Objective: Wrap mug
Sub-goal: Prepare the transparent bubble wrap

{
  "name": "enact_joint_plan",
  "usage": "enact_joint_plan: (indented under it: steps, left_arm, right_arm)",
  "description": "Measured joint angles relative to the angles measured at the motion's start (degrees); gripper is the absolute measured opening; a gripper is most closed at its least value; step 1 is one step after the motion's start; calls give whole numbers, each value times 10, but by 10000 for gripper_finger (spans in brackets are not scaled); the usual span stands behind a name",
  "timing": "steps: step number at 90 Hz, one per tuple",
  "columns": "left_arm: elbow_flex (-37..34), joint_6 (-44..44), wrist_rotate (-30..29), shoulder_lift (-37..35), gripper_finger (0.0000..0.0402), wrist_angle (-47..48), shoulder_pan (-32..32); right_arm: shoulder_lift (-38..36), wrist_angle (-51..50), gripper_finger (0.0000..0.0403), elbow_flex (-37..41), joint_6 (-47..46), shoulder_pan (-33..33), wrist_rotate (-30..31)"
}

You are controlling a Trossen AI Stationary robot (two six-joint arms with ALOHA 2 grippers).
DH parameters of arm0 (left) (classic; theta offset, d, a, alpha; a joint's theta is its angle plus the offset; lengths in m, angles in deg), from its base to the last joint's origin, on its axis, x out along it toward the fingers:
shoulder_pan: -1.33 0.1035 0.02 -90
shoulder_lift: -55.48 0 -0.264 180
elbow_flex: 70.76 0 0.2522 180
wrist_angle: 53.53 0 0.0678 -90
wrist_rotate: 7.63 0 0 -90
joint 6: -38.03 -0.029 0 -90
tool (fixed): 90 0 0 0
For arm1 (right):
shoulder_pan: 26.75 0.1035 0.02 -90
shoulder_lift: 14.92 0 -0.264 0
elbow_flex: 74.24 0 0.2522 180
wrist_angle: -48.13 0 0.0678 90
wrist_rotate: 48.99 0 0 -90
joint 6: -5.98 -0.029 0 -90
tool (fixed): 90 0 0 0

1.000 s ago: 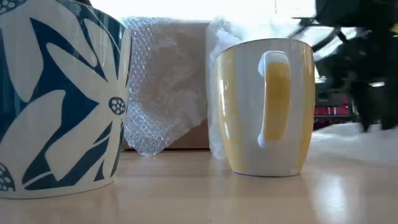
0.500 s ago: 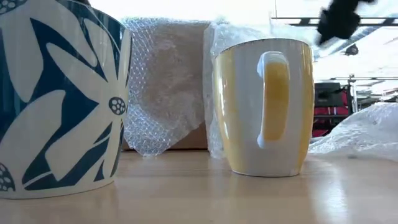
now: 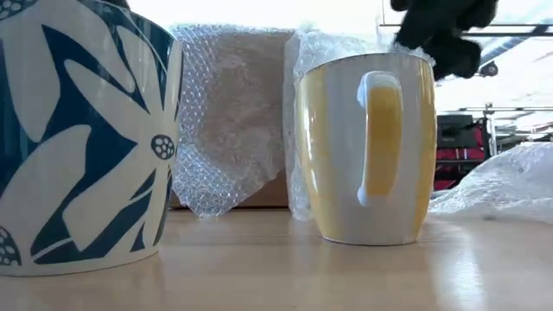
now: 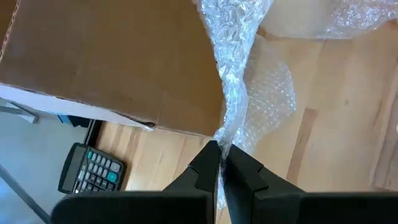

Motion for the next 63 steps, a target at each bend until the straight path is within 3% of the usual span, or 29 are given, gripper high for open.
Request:
enact_joint_plan:
  steps: [8,17,27,39,52,63]
  left_arm:
    - [0,0,0,0,0,-1,0]
    - [0,-2,5,0,0,-1,0]
    - [0,-2,45,-2,0,2,0]
    - [0,1,83,-8,0,18,0]
    - [3,29,112,-17,0,50,0]
    - [3,30,145,-35,0,50,0]
  right_arm:
    - [20,-3,273,0,11,-1,72]
    - [18,-12,229,-7,38,-1,83]
    - [4,-74,140,-36,76,1,67]
    - [-20,-234,21,-104,120,7,57]
    - [-28,-412,16,-190,149,6,55]
    - [-31,-487,2,-244,212,6,34]
